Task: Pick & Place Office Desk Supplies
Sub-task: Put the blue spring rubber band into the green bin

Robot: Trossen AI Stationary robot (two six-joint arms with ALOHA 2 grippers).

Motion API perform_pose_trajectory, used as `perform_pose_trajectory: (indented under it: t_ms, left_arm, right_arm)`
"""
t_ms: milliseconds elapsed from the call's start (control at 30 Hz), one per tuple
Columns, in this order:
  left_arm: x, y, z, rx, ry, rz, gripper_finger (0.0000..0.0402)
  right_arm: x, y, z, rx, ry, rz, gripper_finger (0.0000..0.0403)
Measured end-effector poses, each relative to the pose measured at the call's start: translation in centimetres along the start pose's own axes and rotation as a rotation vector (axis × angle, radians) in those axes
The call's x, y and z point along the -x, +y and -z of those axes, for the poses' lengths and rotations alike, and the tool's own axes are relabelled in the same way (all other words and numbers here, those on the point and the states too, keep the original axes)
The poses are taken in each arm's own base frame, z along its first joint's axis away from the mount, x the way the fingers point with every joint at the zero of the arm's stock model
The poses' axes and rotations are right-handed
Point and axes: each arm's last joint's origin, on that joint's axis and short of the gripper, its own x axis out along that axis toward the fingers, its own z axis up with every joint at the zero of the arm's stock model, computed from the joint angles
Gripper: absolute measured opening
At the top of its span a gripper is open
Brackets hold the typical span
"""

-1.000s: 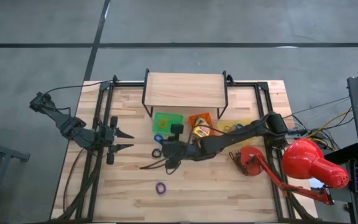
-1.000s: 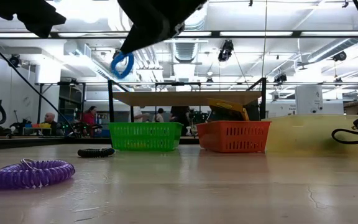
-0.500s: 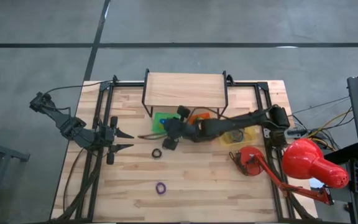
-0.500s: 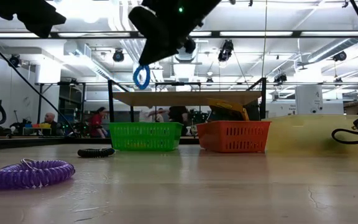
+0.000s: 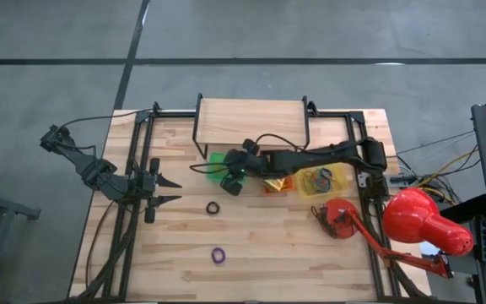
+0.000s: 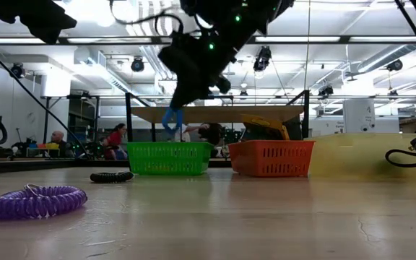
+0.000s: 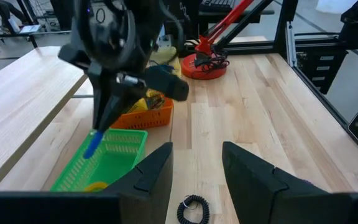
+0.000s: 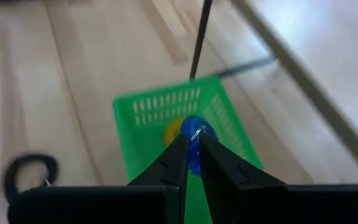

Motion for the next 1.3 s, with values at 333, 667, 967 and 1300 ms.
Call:
perform_pose_trajectory:
  t_ms: [333, 667, 967, 1300]
  left_arm:
    - [0.0, 0.0, 0.0, -0.001, 0.002, 0.000, 0.0141]
    - [0.0, 0.0, 0.0, -0.003, 0.004, -0.001, 0.0141]
    - [0.0, 0.0, 0.1, -0.003, 0.005, -0.001, 0.0141]
    - [0.0, 0.0, 0.1, -0.004, 0.005, -0.001, 0.0141]
  right_arm:
    - [-2.6, 0.2, 2.5, 0.019, 0.086, 0.022, 0.0033]
    - [-3.7, 0.3, 4.0, 0.013, 0.127, 0.033, 0.0033]
    - [-3.7, 0.3, 4.0, 0.006, 0.125, 0.032, 0.0033]
    - [-3.6, 0.4, 3.9, 0.003, 0.117, 0.030, 0.0034]
